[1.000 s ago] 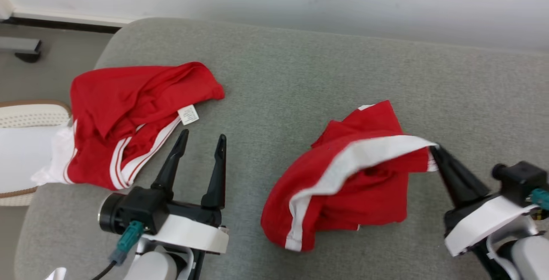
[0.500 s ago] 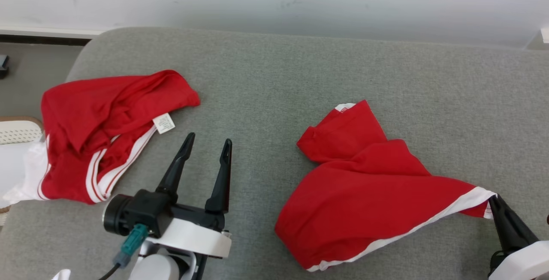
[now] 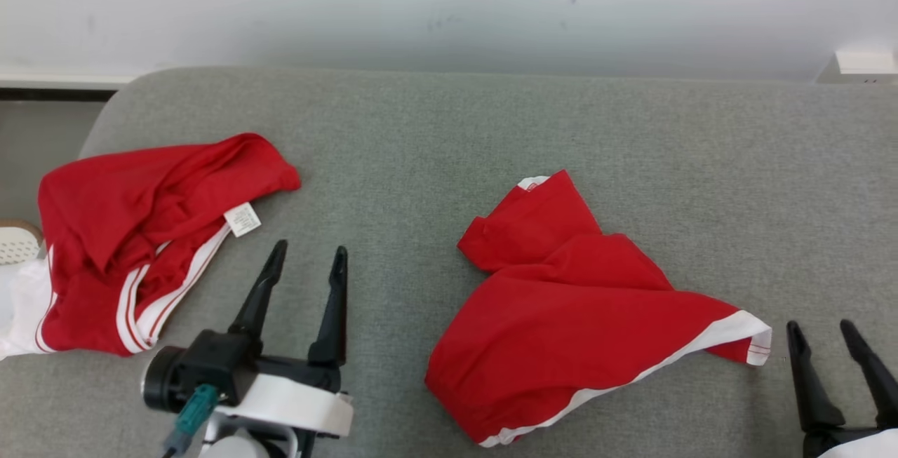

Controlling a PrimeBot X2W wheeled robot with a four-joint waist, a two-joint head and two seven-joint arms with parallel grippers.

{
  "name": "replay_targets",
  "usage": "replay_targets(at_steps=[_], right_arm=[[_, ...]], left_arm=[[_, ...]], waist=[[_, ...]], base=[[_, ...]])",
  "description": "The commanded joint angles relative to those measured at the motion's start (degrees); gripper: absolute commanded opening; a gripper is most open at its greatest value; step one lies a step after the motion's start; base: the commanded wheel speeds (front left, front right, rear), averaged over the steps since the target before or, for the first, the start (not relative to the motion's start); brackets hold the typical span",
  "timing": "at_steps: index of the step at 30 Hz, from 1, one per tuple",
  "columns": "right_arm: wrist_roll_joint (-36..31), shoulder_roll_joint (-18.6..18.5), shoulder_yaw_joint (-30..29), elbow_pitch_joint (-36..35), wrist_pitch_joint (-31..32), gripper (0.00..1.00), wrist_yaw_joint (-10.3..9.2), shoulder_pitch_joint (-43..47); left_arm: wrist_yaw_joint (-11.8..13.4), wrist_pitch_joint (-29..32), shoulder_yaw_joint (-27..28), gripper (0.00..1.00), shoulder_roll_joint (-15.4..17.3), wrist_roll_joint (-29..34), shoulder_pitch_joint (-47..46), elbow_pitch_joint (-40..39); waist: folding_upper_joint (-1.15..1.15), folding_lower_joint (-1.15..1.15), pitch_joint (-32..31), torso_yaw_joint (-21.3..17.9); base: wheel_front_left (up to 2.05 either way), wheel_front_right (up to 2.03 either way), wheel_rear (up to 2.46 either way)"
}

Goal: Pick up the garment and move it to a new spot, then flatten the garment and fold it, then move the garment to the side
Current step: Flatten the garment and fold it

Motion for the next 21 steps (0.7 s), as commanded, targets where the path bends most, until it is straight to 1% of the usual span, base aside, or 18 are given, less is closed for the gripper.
replay_targets(at_steps=[1,3,5,10,13,21], right_arm=[[-0.7,-0.2,-0.4,-0.9,-0.6,1.00,-0.11,0.4],[-2.9,-0.6,-0.9,-3.5,-1.9,1.00,-0.11,0.3],[-4.6,-0.1,-1.4,-6.5,-2.5,1.00,-0.11,-0.3],[-7.0,1.5,-1.6,-12.7,-0.2,1.00,-0.11,-0.2],[-7.2,2.4,-1.4,-14.3,0.9,1.00,-0.11,0.7],[-7.1,3.4,-1.5,-15.9,2.5,1.00,-0.11,1.8]], left_arm=[[0.2,0.0,0.4,1.00,0.6,0.5,0.9,-0.1],[0.7,0.0,1.1,1.00,0.9,0.6,1.8,-0.3],[1.2,0.0,1.5,1.00,1.1,1.0,2.8,-0.9],[2.3,0.1,1.6,1.00,1.7,1.4,5.1,-2.0],[2.8,0.4,1.4,1.00,1.7,1.2,6.1,-2.6],[2.9,0.8,1.1,1.00,2.0,0.5,6.9,-2.8]], waist=[[0.00,0.00,-0.4,-0.4],[0.00,0.00,-1.0,-0.7],[0.00,0.00,-1.5,-1.0],[0.00,0.00,-3.1,-1.0],[0.00,0.00,-3.7,-0.7],[0.00,0.00,-4.1,-0.5]], base=[[0.00,0.00,0.00],[0.00,0.00,0.00],[0.00,0.00,0.00],[0.00,0.00,0.00],[0.00,0.00,0.00],[0.00,0.00,0.00]])
